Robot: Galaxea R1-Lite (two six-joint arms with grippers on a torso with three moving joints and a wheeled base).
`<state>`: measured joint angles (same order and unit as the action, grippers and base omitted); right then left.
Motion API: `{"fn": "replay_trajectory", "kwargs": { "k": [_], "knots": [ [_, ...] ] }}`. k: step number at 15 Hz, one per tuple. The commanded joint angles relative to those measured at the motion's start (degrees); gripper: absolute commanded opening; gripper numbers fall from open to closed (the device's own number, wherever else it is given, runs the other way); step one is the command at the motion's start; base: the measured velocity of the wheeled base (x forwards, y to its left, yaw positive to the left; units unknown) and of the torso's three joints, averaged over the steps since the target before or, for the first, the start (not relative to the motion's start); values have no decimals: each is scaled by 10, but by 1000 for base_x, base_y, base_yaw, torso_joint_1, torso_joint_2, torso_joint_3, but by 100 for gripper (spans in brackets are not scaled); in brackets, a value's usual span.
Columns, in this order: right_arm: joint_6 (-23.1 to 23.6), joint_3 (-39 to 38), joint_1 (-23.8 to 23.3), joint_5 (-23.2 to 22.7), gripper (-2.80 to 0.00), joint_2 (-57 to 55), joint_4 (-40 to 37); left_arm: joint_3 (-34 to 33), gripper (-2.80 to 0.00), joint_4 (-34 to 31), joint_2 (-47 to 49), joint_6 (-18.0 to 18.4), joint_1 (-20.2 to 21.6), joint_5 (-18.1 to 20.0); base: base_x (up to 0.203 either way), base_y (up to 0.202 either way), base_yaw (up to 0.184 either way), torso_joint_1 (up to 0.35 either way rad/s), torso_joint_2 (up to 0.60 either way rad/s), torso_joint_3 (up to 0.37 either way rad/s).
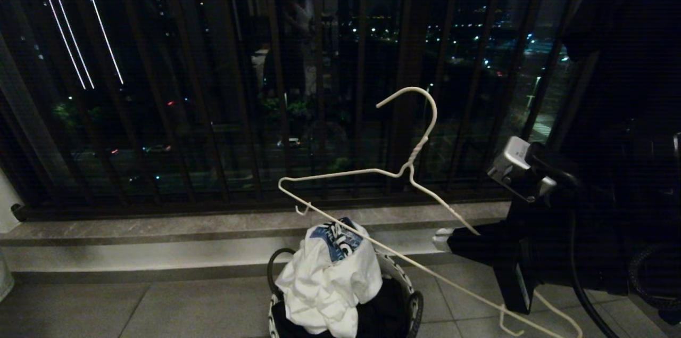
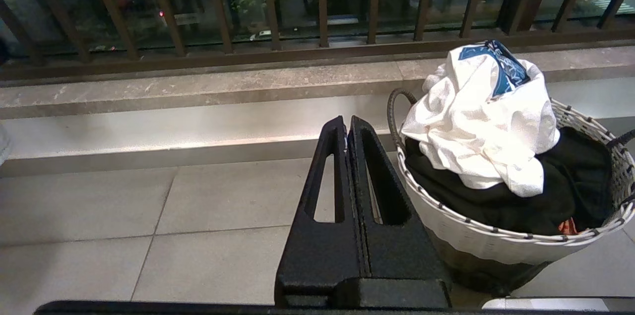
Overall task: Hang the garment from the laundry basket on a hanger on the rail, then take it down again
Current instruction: Pick up clothes from the basket
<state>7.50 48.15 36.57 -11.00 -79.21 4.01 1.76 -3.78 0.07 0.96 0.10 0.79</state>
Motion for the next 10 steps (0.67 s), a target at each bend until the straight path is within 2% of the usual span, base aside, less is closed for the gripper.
{"fn": "replay_trajectory", "kwargs": {
  "k": [1, 10],
  "knots": [
    [1, 2, -2, -1, -280, 0, 0, 0, -280, 0, 0, 0, 0, 0, 0, 0, 0, 0, 0, 0],
    [1, 3, -10, -1, -280, -5, 1, 0, -280, 0, 0, 0, 0, 0, 0, 0, 0, 0, 0, 0]
  ]
}}
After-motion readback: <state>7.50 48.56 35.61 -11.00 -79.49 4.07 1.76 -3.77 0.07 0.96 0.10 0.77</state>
